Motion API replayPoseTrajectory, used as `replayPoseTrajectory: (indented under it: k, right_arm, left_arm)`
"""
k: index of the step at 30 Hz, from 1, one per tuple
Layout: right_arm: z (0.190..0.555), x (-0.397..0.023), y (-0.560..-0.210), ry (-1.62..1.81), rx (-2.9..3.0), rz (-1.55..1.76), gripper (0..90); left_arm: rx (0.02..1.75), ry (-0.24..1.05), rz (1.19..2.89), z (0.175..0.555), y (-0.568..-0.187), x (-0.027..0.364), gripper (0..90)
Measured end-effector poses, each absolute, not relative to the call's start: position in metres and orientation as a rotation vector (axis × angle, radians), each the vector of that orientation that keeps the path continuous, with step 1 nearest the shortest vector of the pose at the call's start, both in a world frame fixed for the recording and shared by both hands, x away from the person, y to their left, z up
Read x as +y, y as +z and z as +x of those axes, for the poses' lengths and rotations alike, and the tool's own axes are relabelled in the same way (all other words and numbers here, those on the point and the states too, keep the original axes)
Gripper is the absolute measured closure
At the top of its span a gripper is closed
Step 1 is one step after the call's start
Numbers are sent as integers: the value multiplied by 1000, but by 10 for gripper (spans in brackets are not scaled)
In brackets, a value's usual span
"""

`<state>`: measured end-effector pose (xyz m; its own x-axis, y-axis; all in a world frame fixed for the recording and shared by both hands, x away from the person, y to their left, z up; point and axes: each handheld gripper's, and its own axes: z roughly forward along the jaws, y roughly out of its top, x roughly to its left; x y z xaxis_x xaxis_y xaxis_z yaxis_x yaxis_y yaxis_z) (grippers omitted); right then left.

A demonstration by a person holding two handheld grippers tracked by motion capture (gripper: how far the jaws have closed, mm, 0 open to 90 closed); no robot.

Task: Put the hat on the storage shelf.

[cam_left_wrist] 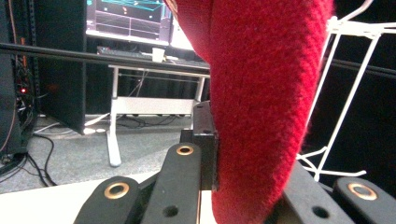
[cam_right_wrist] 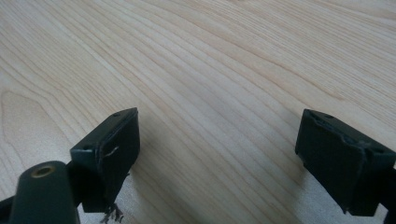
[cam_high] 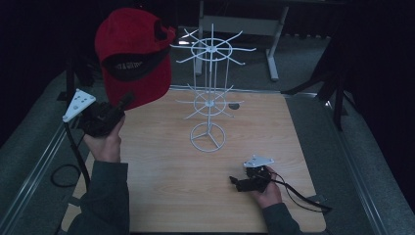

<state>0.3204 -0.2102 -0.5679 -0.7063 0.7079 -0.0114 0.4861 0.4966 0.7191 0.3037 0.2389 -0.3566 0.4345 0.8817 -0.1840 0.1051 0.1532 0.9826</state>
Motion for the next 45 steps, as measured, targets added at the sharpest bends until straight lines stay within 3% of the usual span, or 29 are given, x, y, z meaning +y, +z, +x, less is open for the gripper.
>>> replayPoseTrajectory:
  k: [33, 45]
  right_arm:
    - [321, -210, -568, 1025, 2440, 1002, 136]
    - [321, -210, -568, 1026, 2439, 1002, 136]
  left_arm:
    - [1006, 686, 1377, 302, -394, 222, 854]
    - [1040, 637, 1419, 304, -425, 214, 851]
